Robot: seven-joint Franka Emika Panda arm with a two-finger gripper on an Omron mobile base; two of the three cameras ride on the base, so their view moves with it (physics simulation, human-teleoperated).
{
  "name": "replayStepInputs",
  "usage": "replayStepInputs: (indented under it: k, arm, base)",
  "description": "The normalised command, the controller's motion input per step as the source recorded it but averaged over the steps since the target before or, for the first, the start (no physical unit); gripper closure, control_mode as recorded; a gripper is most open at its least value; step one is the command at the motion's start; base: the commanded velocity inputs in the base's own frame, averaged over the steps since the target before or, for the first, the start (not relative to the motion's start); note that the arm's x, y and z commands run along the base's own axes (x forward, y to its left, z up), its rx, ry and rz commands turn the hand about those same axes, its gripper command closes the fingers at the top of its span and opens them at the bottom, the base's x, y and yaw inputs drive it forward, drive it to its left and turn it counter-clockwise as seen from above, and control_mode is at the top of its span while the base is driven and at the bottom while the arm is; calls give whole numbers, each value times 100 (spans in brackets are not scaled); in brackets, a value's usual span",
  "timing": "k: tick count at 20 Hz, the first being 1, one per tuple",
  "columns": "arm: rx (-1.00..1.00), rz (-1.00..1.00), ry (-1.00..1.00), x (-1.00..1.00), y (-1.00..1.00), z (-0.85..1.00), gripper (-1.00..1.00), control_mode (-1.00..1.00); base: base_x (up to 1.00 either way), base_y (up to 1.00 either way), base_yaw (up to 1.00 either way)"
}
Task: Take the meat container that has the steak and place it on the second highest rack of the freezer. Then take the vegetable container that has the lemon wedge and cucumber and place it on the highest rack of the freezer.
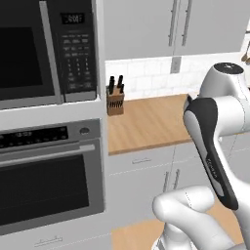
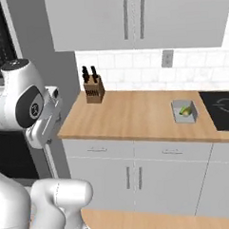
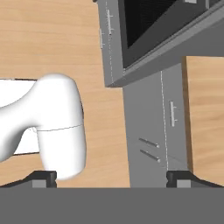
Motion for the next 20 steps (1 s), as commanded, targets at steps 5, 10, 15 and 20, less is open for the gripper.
replayStepInputs:
  k: [5,10,15,20]
  arm:
    - [0,0,0,0,0,0,-100,100]
    - [0,0,0,0,0,0,-100,100]
    - [0,0,0,0,0,0,-100,100]
    - [0,0,0,0,0,0,-100,100]
  base:
    - [86,-91,2]
    - [78,-70,4]
    - [14,-32,12]
    - [17,-2,5]
